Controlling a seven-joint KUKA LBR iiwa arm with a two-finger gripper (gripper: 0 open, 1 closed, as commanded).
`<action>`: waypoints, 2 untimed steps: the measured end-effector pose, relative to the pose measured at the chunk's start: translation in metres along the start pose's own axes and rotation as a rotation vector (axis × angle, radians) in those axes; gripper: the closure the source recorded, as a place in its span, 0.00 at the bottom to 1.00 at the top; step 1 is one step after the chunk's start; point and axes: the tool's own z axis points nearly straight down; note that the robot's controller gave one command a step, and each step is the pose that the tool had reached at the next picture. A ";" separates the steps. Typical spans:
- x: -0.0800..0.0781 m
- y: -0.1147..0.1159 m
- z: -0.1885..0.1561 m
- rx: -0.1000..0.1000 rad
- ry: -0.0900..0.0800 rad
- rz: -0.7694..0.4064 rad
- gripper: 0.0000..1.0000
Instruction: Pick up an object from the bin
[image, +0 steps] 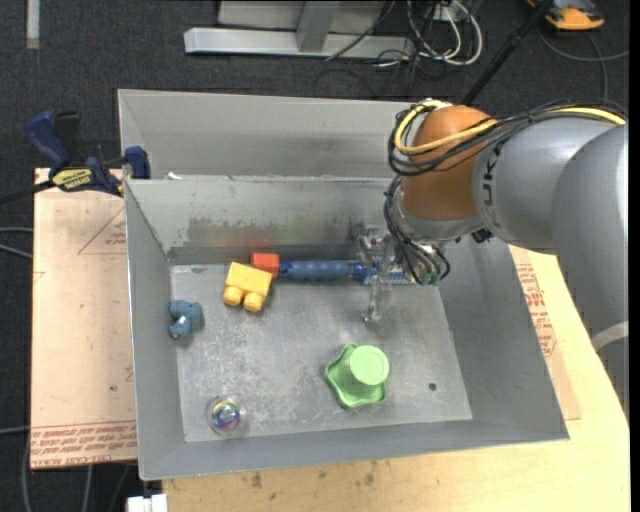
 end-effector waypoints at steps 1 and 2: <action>0.001 0.001 0.001 0.000 0.006 -0.001 1.00; -0.003 -0.005 -0.148 0.001 0.003 0.042 1.00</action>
Offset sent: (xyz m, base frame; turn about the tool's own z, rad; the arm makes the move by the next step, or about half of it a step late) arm 0.0000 0.0000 0.0000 0.0000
